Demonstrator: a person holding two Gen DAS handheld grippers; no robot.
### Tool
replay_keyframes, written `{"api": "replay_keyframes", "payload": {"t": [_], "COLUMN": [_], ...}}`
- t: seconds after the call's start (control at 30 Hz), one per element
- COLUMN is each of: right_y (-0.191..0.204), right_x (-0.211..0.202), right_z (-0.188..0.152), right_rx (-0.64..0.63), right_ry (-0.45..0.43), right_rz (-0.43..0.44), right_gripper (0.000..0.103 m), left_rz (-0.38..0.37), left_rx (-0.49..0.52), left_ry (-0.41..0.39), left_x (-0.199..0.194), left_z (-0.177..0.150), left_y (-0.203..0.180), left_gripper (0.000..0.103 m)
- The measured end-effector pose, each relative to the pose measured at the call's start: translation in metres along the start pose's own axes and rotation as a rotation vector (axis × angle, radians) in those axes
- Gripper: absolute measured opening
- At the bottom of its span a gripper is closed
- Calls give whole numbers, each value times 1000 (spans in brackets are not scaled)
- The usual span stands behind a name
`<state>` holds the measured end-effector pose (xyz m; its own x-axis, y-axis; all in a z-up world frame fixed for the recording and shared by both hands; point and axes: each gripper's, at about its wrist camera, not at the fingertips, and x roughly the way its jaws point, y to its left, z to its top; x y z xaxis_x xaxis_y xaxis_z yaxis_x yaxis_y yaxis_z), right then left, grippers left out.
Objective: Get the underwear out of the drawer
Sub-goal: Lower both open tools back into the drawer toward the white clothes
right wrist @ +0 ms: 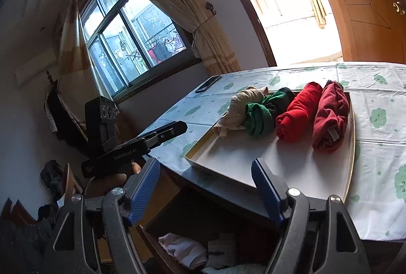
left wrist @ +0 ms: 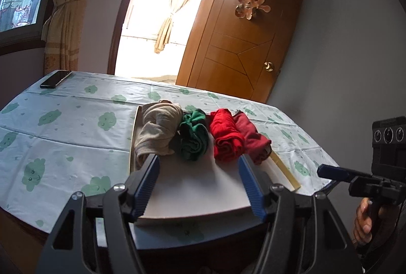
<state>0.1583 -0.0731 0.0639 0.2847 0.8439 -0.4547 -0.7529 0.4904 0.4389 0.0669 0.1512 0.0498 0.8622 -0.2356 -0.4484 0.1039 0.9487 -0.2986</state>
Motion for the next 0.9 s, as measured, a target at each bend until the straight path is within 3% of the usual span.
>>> {"api": "replay_keyframes", "payload": {"t": [0.4, 0.7, 0.9], "right_y": [-20, -34, -45], "right_x": [-33, -26, -11], "right_z": [-76, -131, -155], "right_rx": [63, -5, -54], "right_ry": [12, 138, 225], "right_rz": [-15, -106, -170], "right_gripper": [77, 77, 77], "left_rz": [-37, 0, -2], "left_rx": [71, 127, 131], "left_ry": [115, 305, 390], "left_x": [-23, -20, -13], "left_z": [-77, -126, -150], "left_y": [-14, -6, -4], "left_gripper": [65, 66, 67]}}
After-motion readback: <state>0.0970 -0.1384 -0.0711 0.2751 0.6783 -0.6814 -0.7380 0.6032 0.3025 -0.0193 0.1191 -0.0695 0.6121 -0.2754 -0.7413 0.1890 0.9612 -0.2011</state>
